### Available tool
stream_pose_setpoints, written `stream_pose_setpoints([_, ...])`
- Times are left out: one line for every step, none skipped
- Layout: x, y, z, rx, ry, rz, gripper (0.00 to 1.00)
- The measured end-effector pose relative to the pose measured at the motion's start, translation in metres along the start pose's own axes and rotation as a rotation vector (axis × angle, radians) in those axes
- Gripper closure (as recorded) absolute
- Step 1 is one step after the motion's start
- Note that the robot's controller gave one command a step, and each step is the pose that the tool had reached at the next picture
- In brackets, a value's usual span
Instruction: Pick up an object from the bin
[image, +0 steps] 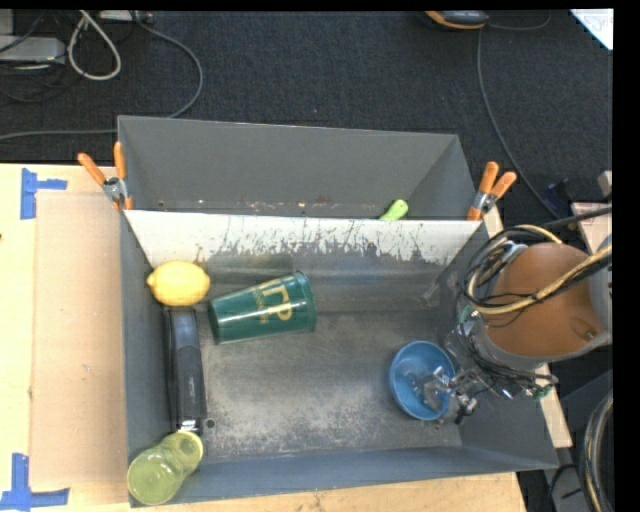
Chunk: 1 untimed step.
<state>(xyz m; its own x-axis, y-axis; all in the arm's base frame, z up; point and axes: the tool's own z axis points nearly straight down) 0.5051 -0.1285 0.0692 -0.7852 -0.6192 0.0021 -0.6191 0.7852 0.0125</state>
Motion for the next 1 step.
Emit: stream_pose_setpoints([-0.0068, -0.0186, -0.0004, 0.004, -0.004, 0.064, 1.0])
